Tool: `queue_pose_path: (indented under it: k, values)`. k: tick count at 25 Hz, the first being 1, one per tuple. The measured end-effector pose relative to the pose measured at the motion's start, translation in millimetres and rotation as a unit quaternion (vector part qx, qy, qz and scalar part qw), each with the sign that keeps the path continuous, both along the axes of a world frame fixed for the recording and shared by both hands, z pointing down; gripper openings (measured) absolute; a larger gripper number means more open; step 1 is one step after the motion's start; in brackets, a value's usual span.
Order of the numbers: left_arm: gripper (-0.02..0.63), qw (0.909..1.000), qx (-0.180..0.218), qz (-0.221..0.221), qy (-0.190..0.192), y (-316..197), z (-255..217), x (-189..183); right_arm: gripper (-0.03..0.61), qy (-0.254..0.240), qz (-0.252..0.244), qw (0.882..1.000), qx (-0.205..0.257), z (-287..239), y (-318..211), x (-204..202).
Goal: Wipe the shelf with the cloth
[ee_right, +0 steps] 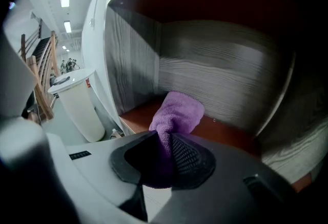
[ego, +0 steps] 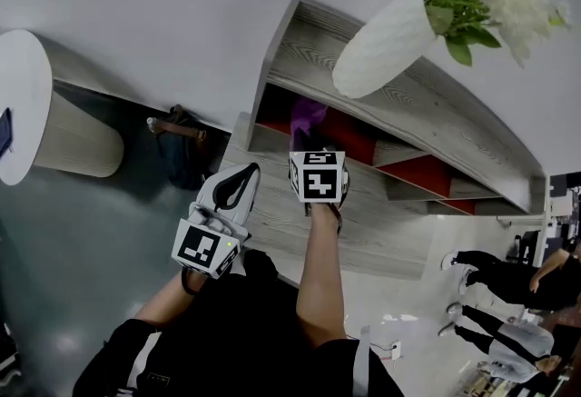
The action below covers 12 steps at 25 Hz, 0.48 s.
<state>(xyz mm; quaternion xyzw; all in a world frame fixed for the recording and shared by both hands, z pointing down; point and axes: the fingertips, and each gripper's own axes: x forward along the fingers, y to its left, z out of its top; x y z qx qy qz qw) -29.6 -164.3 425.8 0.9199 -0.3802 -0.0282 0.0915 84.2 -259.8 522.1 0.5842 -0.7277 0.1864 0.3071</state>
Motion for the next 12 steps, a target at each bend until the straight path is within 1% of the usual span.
queue_pose_path:
  k: [12]
  values:
    - [0.003,0.9993,0.001,0.038,-0.002,9.3,-0.4,28.6,0.071,-0.023,0.078,0.997,0.0,-0.1,27.2,76.0]
